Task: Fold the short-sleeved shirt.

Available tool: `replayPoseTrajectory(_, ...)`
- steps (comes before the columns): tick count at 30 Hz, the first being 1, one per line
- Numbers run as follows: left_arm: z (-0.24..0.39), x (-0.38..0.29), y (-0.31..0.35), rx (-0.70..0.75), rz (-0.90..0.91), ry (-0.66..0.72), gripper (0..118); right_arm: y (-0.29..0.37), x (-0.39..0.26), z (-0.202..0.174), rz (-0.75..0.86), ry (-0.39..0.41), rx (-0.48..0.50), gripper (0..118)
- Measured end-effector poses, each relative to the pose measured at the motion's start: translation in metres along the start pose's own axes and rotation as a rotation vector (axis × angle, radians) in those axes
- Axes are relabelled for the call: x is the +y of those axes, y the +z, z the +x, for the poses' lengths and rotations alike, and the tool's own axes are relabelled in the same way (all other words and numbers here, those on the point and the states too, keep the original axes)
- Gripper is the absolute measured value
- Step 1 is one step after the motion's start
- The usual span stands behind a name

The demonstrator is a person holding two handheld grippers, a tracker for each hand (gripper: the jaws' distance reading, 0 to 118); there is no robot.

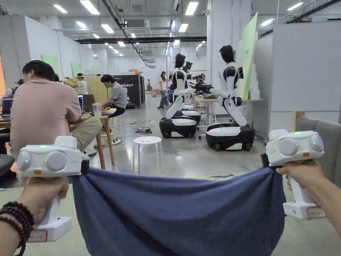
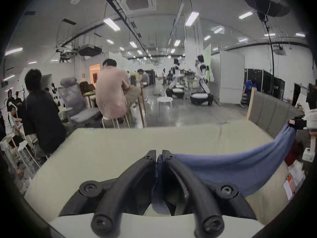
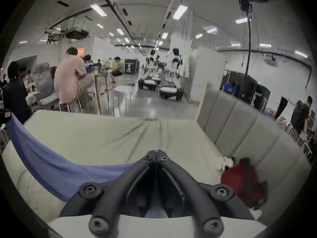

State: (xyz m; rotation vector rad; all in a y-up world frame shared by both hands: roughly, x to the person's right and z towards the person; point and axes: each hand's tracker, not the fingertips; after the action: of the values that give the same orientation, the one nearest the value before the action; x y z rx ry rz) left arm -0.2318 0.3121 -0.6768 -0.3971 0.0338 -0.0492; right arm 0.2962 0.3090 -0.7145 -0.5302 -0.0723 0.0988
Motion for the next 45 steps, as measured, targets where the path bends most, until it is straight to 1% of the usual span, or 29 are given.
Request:
replayPoseTrajectory(3,-0.002,-0.030,-0.010,0.001,-0.043,-0.022,5,-0.017,-0.031,0.000,-0.065,0.008,0.008,0)
replayPoseTrajectory(6,-0.008,-0.045,0.001,-0.011,-0.048,-0.014,5,-0.023,-0.044,0.013,-0.064,0.006,0.007,1)
replayPoseTrajectory(9,-0.013,-0.063,0.038,-0.045,-0.011,0.035,5,0.010,-0.065,0.021,-0.017,-0.033,0.039,0)
replayPoseTrajectory(12,-0.013,-0.099,0.083,-0.081,0.001,0.060,5,0.043,-0.099,0.024,-0.027,-0.009,0.058,1)
replayPoseTrajectory(15,-0.011,-0.148,0.122,-0.100,-0.036,0.053,5,0.086,-0.145,0.021,-0.087,-0.040,0.068,1)
replayPoseTrajectory(17,-0.011,-0.185,0.144,-0.115,-0.105,0.017,5,0.112,-0.177,0.017,-0.101,-0.031,0.068,1)
replayPoseTrajectory(18,-0.011,-0.206,0.155,-0.114,-0.122,0.016,5,0.128,-0.198,0.011,-0.115,-0.019,0.056,1)
replayPoseTrajectory(19,-0.013,-0.226,0.165,-0.119,-0.147,0.015,5,0.137,-0.215,0.008,-0.148,0.010,0.051,1)
replayPoseTrajectory(22,-0.021,-0.274,0.185,-0.109,-0.224,0.033,5,0.157,-0.262,-0.001,-0.214,0.057,0.065,1)
replayPoseTrajectory(23,-0.025,-0.290,0.191,-0.110,-0.249,0.049,5,0.163,-0.278,-0.004,-0.233,0.066,0.067,1)
replayPoseTrajectory(24,-0.029,-0.305,0.196,-0.108,-0.272,0.070,5,0.167,-0.292,-0.008,-0.259,0.096,0.083,1)
replayPoseTrajectory(26,-0.032,-0.326,0.205,-0.117,-0.287,0.068,5,0.161,-0.317,-0.009,-0.271,0.137,0.086,1)
replayPoseTrajectory(28,-0.033,-0.340,0.212,-0.115,-0.302,0.078,5,0.161,-0.333,-0.012,-0.288,0.156,0.079,1)
replayPoseTrajectory(31,-0.032,-0.347,0.215,-0.115,-0.307,0.107,5,0.151,-0.348,-0.010,-0.321,0.143,0.084,1)
replayPoseTrajectory(35,-0.025,-0.337,0.210,-0.095,-0.310,0.059,5,0.135,-0.359,-0.011,-0.348,0.137,0.076,2)
replayPoseTrajectory(36,-0.024,-0.336,0.208,-0.092,-0.321,0.038,6,0.133,-0.360,-0.012,-0.351,0.137,0.077,5)
replayPoseTrajectory(37,-0.024,-0.335,0.207,-0.091,-0.329,0.038,13,0.136,-0.359,-0.012,-0.349,0.138,0.076,11)
replayPoseTrajectory(38,-0.023,-0.333,0.207,-0.085,-0.333,0.042,26,0.140,-0.358,-0.012,-0.344,0.138,0.075,26)
replayPoseTrajectory(39,-0.025,-0.334,0.207,-0.080,-0.338,0.046,60,0.143,-0.355,-0.011,-0.338,0.144,0.069,62)
replayPoseTrajectory(40,-0.026,-0.333,0.207,-0.071,-0.344,0.048,87,0.146,-0.352,-0.010,-0.326,0.153,0.052,94)
replayPoseTrajectory(41,-0.027,-0.332,0.209,-0.059,-0.342,0.044,115,0.152,-0.350,-0.005,-0.310,0.142,0.026,118)
replayPoseTrajectory(42,-0.028,-0.331,0.211,-0.013,-0.323,0.030,116,0.157,-0.348,0.000,-0.303,0.116,0.019,113)
replayPoseTrajectory(43,-0.029,-0.330,0.217,0.016,-0.289,0.017,112,0.164,-0.345,0.004,-0.299,0.073,0.031,110)
replayPoseTrajectory(44,-0.031,-0.327,0.225,0.020,-0.205,-0.008,112,0.170,-0.338,0.009,-0.264,0.017,0.047,110)
replayPoseTrajectory(45,-0.033,-0.325,0.228,0.019,-0.202,0.001,113,0.176,-0.335,0.015,-0.249,-0.019,0.064,110)
